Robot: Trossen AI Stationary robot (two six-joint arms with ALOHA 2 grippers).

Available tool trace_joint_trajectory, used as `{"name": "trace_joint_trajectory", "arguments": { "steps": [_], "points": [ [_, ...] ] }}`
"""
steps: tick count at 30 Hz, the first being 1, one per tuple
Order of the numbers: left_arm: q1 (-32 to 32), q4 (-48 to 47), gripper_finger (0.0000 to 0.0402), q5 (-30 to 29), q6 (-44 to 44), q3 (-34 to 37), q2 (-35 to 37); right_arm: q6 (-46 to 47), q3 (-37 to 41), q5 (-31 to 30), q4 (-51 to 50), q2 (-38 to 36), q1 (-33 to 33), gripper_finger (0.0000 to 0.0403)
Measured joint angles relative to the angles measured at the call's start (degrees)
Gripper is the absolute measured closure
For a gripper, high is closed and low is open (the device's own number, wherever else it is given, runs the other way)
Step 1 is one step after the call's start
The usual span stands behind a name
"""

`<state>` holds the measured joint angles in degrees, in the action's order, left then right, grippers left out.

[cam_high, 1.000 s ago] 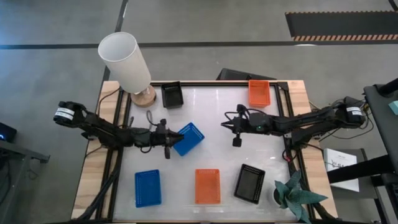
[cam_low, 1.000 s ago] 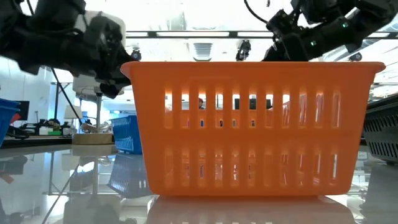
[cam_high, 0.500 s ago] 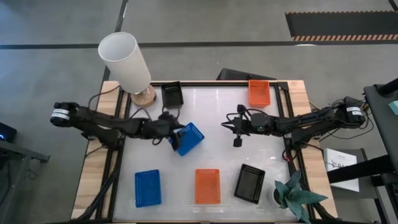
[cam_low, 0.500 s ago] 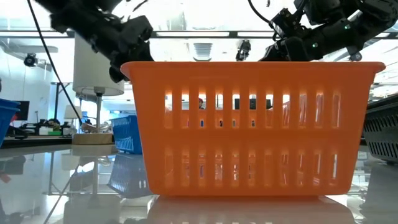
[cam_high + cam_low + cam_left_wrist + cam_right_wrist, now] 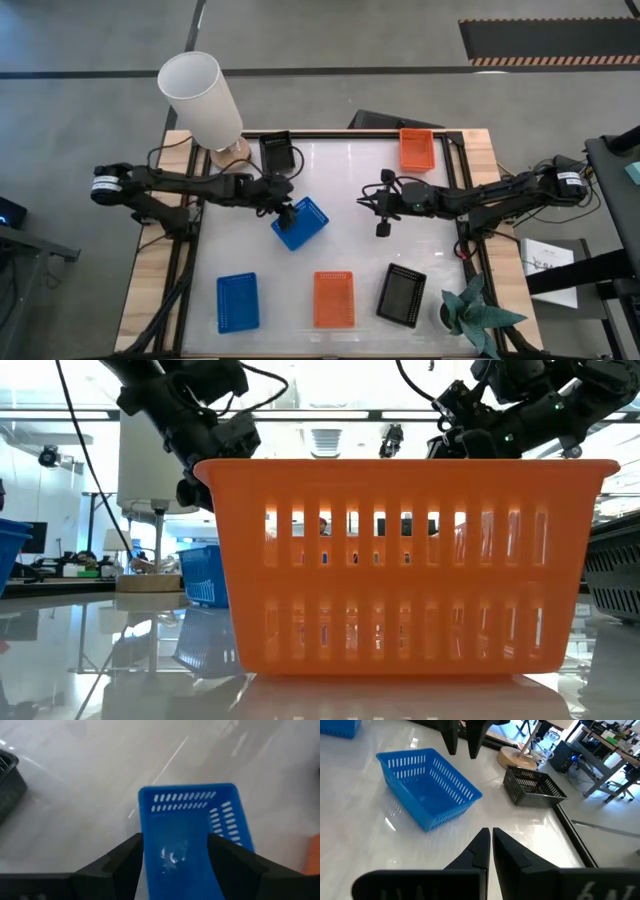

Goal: Stack baskets by color
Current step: Stack the right blue bin on top of the bottom blue bin

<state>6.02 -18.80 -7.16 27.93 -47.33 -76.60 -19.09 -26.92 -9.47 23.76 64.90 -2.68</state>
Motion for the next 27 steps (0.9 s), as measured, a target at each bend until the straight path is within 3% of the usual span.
{"name": "trace_joint_trajectory", "arguments": {
  "steps": [20, 27],
  "points": [
    [3.4, -1.5, 0.0198, 2.4, -3.6, 0.0, -9.3, 0.0, 0.0, 0.5, 0.6, 0.0, 0.0, 0.0390],
    [3.4, -1.2, 0.0272, 3.1, -4.3, 0.0, -10.3, 0.0, 0.0, 0.5, 0.5, 0.0, 0.0, 0.0390]
  ]
}}
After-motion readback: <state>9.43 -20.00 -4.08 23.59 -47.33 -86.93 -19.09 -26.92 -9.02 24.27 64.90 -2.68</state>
